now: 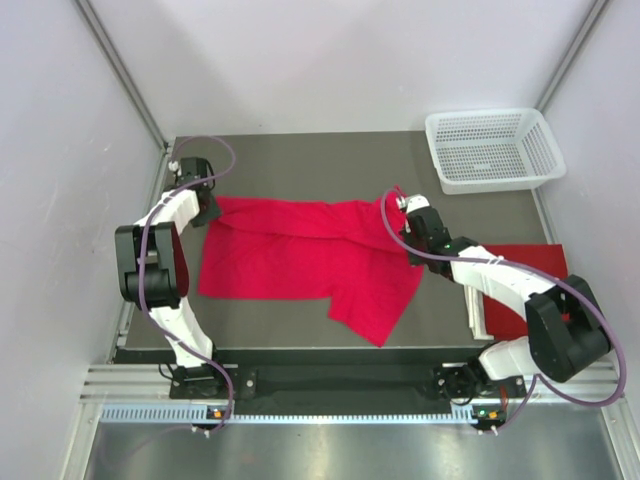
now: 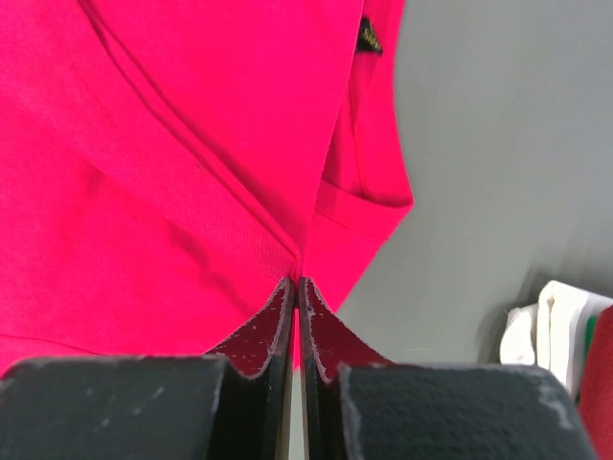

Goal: Fold and stack the t-shirts
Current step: Fold the tshirt

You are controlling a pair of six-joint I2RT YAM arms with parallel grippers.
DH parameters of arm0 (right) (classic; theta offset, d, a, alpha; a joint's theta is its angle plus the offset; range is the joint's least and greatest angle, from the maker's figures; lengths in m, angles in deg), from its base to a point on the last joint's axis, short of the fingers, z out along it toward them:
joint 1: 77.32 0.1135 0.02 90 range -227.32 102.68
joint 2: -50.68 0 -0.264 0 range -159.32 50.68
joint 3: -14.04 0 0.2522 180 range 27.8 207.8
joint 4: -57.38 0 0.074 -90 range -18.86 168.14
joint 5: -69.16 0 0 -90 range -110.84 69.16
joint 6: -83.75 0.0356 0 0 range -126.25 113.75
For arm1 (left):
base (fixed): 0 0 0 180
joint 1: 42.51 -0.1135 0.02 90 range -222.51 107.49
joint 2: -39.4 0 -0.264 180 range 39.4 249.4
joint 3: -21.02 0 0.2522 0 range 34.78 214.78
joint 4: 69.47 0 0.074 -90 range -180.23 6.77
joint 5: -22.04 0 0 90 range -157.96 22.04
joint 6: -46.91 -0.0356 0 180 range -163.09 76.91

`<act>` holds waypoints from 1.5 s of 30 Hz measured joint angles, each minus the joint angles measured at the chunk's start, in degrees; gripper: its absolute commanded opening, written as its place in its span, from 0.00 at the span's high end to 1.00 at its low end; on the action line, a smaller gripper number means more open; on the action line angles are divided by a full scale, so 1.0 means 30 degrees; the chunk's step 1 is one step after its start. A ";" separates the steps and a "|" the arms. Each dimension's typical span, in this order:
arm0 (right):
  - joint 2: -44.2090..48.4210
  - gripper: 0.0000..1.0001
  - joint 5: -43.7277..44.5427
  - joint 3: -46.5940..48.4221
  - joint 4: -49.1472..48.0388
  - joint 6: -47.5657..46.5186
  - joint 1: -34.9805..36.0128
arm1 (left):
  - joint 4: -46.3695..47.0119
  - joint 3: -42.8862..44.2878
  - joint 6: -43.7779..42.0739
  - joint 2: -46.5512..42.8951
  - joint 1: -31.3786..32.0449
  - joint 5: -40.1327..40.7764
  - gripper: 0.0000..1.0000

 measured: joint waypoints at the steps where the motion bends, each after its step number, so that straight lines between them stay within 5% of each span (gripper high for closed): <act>1: 0.0000 0.99 0.0007 0.0051 0.0015 0.0029 0.0000 | 0.0095 0.0000 0.0029 0.0000 0.0000 0.0000 0.57; 12: 0.0000 0.99 -0.0036 0.0947 0.0277 0.0029 0.0000 | -0.0597 -0.0481 0.6688 -0.2295 -0.0182 0.1719 0.59; 21: 0.0000 0.99 -0.0240 0.1078 0.0386 -0.0022 0.0000 | -0.1297 -0.0102 1.2641 -0.2069 -0.1756 0.0823 0.51; 45: -0.0204 0.99 -0.0576 0.1304 0.0423 -0.0270 -0.0007 | -0.0685 -0.0860 1.5453 0.0131 -0.1770 -0.0911 0.54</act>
